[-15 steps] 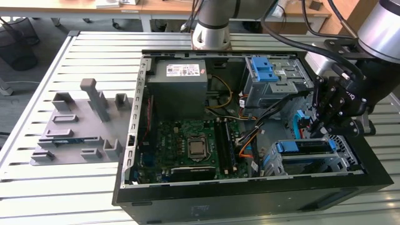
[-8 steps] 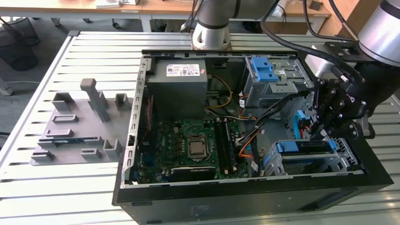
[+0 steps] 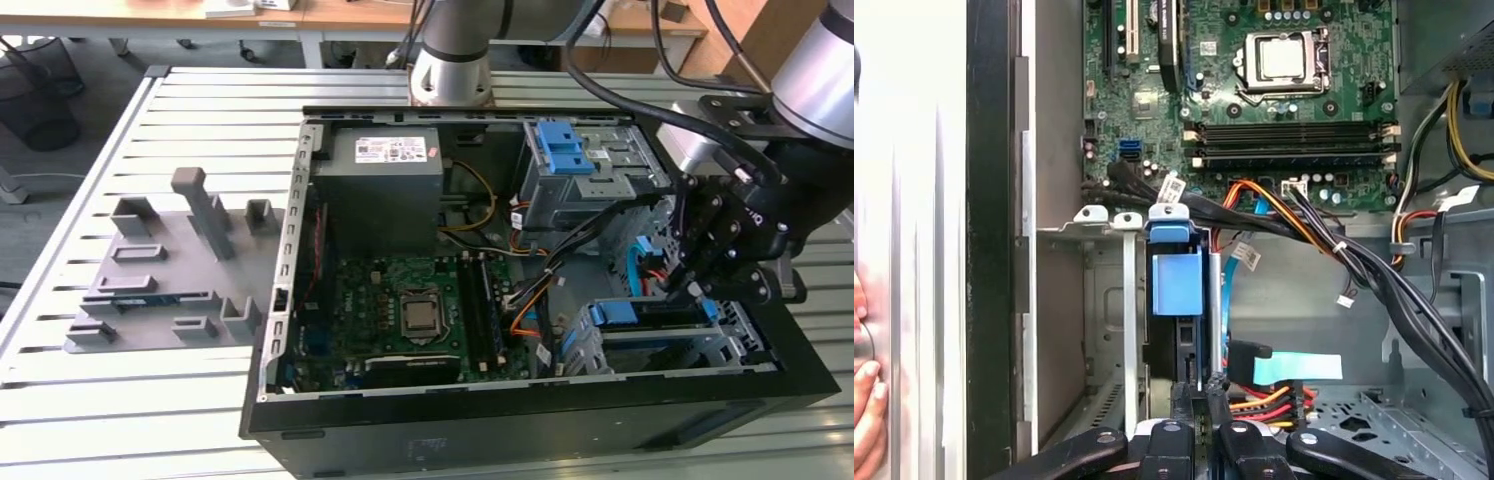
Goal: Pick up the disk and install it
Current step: 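Insert the first disk wire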
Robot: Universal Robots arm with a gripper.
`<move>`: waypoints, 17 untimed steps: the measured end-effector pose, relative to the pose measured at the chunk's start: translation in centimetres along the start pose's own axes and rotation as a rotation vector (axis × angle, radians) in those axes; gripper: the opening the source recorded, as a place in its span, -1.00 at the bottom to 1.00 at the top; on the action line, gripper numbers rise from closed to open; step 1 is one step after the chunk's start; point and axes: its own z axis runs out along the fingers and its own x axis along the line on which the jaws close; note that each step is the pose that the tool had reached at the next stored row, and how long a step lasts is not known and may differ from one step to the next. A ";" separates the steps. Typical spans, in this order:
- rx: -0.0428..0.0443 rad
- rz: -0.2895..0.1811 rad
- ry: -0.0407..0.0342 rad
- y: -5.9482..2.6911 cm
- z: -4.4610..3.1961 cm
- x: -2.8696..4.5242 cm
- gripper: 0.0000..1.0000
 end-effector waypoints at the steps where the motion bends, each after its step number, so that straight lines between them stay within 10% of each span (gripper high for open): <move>1: -0.0011 0.001 -0.0001 -0.06 0.02 0.02 -0.67; 17: -0.0100 0.019 -0.0002 -0.40 0.35 0.16 -0.67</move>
